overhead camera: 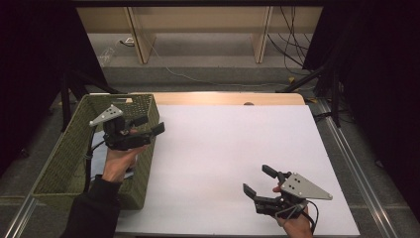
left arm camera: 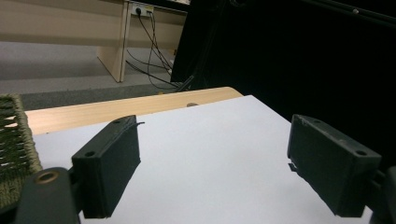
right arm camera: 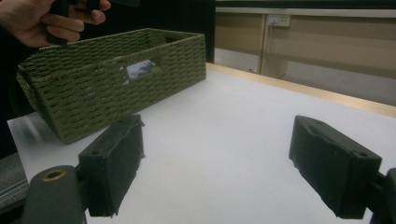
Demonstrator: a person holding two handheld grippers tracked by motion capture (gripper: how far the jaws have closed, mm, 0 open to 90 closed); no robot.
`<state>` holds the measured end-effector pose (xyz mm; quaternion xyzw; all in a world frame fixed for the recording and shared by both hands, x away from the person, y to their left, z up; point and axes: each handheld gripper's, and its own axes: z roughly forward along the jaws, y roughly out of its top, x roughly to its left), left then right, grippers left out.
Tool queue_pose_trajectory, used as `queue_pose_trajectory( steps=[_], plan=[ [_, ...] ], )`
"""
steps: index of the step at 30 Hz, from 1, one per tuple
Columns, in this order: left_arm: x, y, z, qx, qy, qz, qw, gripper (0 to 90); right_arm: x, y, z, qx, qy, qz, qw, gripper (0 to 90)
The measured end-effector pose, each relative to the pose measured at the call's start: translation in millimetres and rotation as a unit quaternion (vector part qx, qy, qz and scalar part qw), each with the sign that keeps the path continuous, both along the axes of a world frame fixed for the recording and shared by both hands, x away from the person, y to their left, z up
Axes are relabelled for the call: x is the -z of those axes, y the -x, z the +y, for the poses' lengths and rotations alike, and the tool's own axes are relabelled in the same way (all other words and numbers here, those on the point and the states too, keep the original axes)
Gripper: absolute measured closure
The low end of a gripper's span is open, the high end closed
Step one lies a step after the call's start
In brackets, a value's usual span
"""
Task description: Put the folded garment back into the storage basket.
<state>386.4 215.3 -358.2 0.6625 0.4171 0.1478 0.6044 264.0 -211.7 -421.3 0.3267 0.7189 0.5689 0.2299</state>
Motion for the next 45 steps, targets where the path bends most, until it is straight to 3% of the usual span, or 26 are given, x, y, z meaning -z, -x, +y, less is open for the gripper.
queue_pose_trajectory(
  steps=[14, 33, 39, 42, 45],
  plan=[
    [3.8, 9.9, -15.5, 0.016, -0.008, -0.018, 0.9997, 16.4, -0.1, 0.2, 0.1, 0.000, 0.000, 0.001, 1.0000, 18.6],
    [18.5, 30.1, -40.9, 0.035, -0.041, -0.055, 0.9970, 16.2, 0.0, 0.2, 0.1, 0.000, -0.001, 0.001, 1.0000, 18.5],
    [24.0, 36.6, -45.8, 0.045, -0.046, -0.060, 0.9961, 15.6, 0.1, 0.1, 0.1, 0.000, -0.001, 0.000, 1.0000, 18.5],
    [28.4, 38.9, -46.8, 0.051, -0.033, -0.053, 0.9967, 15.7, 0.0, 0.3, 0.2, 0.000, -0.001, 0.001, 1.0000, 18.5],
    [34.1, 41.8, -48.2, 0.052, -0.037, -0.054, 0.9965, 15.7, 0.1, 0.2, 0.2, 0.000, -0.001, 0.000, 1.0000, 18.5]
  ],
)
